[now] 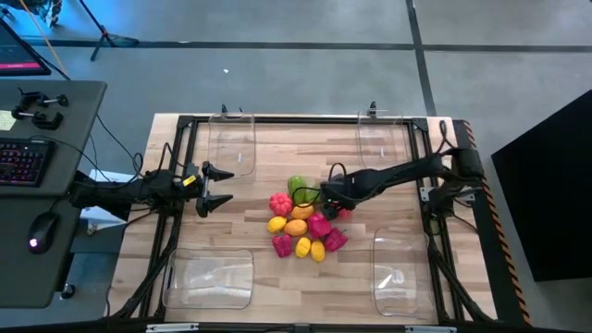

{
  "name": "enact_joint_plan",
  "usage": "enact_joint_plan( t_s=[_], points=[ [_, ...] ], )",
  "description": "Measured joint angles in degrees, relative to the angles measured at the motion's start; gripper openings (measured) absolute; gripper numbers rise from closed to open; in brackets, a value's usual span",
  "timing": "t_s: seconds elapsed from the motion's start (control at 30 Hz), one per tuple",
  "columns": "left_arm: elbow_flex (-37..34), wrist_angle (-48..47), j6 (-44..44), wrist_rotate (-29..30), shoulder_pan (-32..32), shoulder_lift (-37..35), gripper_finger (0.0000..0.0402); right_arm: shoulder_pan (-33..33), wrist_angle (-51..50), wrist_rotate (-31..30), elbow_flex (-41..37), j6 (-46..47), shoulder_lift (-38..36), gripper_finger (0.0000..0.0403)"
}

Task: Sort produce into baskets
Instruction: Put the orange pumpkin into the top right transparent bin

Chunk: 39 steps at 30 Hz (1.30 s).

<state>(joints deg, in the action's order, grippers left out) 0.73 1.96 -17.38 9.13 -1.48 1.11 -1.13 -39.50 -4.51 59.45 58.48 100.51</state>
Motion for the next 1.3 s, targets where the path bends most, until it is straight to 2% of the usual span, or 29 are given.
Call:
enact_joint_plan(
  t_s=[0.17,0.27,0.37,0.53,0.6,0.7,0.8,0.93,1.07,1.17,1.3],
  points=[
    [0.0,0.0,0.0,0.0,0.0,0.0,0.0395,0.0,0.7,0.6,-0.2,0.0,1.6,0.0384],
    [0.0,0.0,0.0,0.0,0.0,0.0,0.0395,0.0,0.2,2.1,-0.2,-0.3,1.0,0.0360],
    [0.0,0.0,0.0,0.0,0.0,0.0,0.0395,0.0,-0.2,3.1,-0.2,-1.0,-2.4,0.0321],
    [0.0,0.0,0.0,0.0,0.0,0.0,0.0395,0.9,-0.4,3.7,-0.2,-3.1,-13.2,0.0317],
    [0.0,0.0,0.0,0.0,0.0,0.0,0.0395,2.0,-1.2,-0.8,0.4,-3.5,-19.0,0.0317],
    [0.0,0.0,0.0,0.0,0.0,0.0,0.0395,4.7,-4.6,-12.4,0.9,-3.5,-26.9,0.0317],
    [0.0,0.0,0.0,0.0,0.0,0.0,0.0395,9.6,-11.0,-20.4,0.9,-7.5,-31.1,0.0318],
    [0.0,0.0,0.0,0.0,0.0,0.0,0.0395,19.3,-17.1,-22.3,-0.3,-13.4,-31.2,0.0331],
    [0.0,0.0,0.0,0.0,0.0,0.0,0.0395,27.6,-11.4,-22.1,-4.6,-18.6,-30.6,0.0335],
    [0.0,0.0,0.0,0.0,0.0,0.0,0.0395,31.5,-8.7,-21.0,-6.2,-19.7,-30.7,0.0337],
    [0.0,0.0,0.0,0.0,0.0,0.0,0.0395,34.5,-8.3,-23.4,-7.5,-19.1,-30.7,0.0338]
  ],
)
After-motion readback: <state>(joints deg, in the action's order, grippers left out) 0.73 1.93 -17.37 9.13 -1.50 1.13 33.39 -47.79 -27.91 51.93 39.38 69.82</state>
